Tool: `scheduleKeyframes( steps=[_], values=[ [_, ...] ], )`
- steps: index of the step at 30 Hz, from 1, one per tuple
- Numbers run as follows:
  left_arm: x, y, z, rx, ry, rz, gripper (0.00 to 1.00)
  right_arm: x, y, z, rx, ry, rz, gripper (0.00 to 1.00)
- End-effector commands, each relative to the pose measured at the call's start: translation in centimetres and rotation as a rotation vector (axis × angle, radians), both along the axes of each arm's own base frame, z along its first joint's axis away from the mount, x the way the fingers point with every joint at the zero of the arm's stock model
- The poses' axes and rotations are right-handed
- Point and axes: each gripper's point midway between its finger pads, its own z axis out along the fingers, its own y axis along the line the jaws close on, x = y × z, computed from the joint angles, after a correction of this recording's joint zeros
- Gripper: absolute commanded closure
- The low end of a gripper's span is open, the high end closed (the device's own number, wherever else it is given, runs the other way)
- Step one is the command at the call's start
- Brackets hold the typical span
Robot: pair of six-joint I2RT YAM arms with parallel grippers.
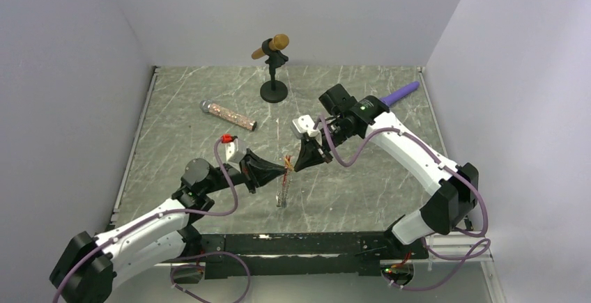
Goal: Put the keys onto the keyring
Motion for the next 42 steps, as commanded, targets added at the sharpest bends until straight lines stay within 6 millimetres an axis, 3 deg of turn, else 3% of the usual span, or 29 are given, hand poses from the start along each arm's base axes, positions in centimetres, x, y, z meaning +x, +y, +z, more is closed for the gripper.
scheduleKeyframes(
  steps=[1,10,14,16,20,25,34,42],
  values=[
    [-0.7,0.4,5.2,-0.227,-0.030,-0.044,1.00,0.0,-0.6,0.1,0.004,-0.056,-0.015,1.00],
    [-0.1,0.3,6.9,-0.348,0.012,-0.050,1.00,0.2,0.1,-0.4,-0.016,-0.052,-0.035,1.00],
    [0.0,-0.1,5.6,-0.272,0.008,-0.043,0.99,0.1,0.0,0.9,0.013,-0.035,-0.038,1.00],
    [0.2,-0.1,4.7,-0.225,0.005,-0.029,0.89,0.1,-0.3,1.7,0.034,-0.023,-0.041,1.00],
    [0.4,0.3,3.2,-0.153,0.008,0.012,0.80,0.4,-0.9,3.1,0.073,-0.004,-0.053,1.00],
    [0.7,1.2,2.8,-0.124,-0.013,0.075,0.64,0.7,-1.1,3.9,0.080,-0.003,-0.062,1.00],
    [-0.2,0.1,2.6,0.036,-0.135,-0.030,0.70,1.2,-1.2,3.7,0.053,-0.013,-0.087,1.00],
    [0.5,-0.9,1.8,0.187,-0.321,-0.072,0.60,1.1,-1.1,3.6,0.054,0.001,-0.080,1.00]
  ],
)
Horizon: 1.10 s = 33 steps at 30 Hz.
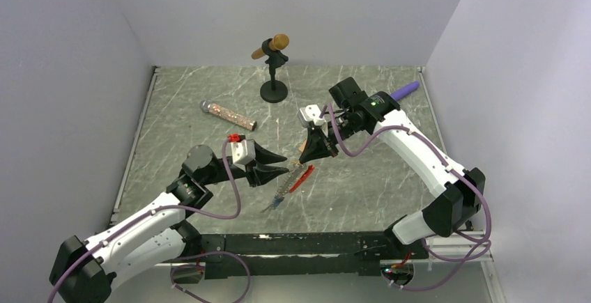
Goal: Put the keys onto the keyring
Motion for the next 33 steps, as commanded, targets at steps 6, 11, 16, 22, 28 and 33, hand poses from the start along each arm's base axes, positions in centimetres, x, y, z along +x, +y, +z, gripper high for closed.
scheduleKeyframes(
  steps=[6,11,16,22,28,33],
  values=[
    [0.3,-1.1,-0.2,0.156,-0.211,-0.093,0.60,-0.5,0.4,2.2,0.066,-0.013,0.034,1.00],
    [0.0,-1.9,-0.1,0.147,-0.195,-0.140,0.66,-0.4,0.4,2.0,0.062,-0.008,0.031,1.00],
    [-0.3,-2.5,-0.4,0.140,-0.178,-0.161,0.70,-0.3,0.4,1.8,0.061,-0.005,0.029,1.00],
    [0.2,-2.8,-0.6,0.160,-0.172,-0.127,0.67,-0.4,0.4,1.9,0.063,0.000,0.034,1.00],
    [0.7,-2.8,-0.4,0.164,-0.185,-0.098,0.69,-0.5,0.3,1.9,0.065,-0.002,0.030,1.00],
    [0.9,-3.1,-0.2,0.164,-0.175,-0.103,0.73,-0.5,0.3,1.8,0.066,0.000,0.031,1.00]
  ],
)
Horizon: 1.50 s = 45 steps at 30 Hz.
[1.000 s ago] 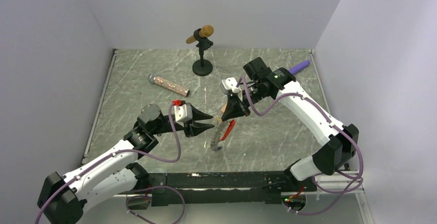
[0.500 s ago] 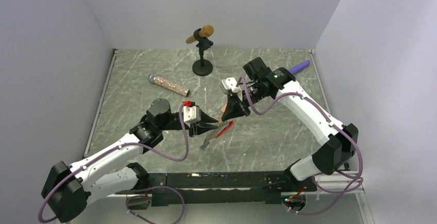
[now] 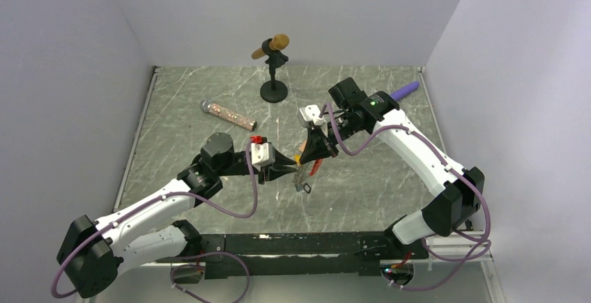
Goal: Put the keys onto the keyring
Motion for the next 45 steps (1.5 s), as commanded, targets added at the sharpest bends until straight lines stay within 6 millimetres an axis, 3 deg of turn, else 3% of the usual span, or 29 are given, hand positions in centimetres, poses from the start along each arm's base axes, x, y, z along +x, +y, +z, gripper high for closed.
scheduleKeyframes(
  steps=[1,19,27,39,45],
  values=[
    [0.5,-0.6,2.4,-0.033,-0.051,-0.004,0.74,-0.4,0.4,2.0,0.072,-0.016,0.030,1.00],
    [0.5,-0.6,1.7,-0.001,-0.034,-0.004,0.79,-0.4,0.3,2.3,0.082,-0.014,0.032,1.00],
    [0.6,-0.7,2.1,-0.009,-0.038,-0.008,1.00,-0.3,0.3,2.2,0.081,-0.012,0.030,1.00],
    [0.6,-0.3,2.5,-0.049,0.048,0.034,1.00,0.0,-0.3,1.7,0.066,-0.039,0.016,1.00],
    [0.5,0.6,4.0,-0.219,0.209,0.034,1.00,-0.7,-0.8,1.4,0.072,-0.070,0.032,1.00]
  ],
)
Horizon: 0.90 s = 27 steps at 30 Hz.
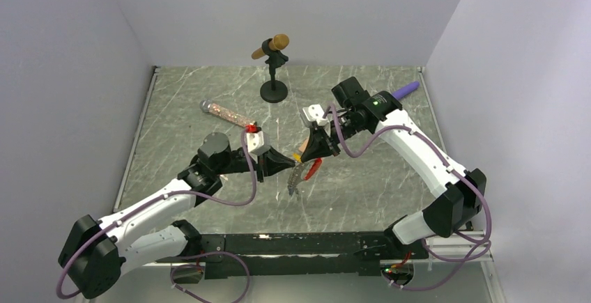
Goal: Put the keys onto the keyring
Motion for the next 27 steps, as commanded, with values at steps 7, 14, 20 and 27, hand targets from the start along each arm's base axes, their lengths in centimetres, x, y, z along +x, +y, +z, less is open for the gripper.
scheduleKeyframes(
  steps=[7,14,20,27],
  values=[
    [-0.4,0.4,5.2,-0.392,0.186,-0.004,1.00,-1.3,-0.6,1.1,0.059,-0.058,0.046,1.00],
    [0.7,1.1,7.8,-0.614,0.275,0.066,1.00,-1.0,-0.7,0.5,0.037,-0.082,0.031,1.00],
    [1.0,1.4,9.0,-0.713,0.324,0.095,1.00,-0.5,-0.7,0.1,0.015,-0.104,0.002,1.00],
    [1.5,1.5,9.3,-0.780,0.408,0.157,1.00,0.3,-0.3,-0.2,-0.031,-0.152,-0.028,1.00]
  ],
)
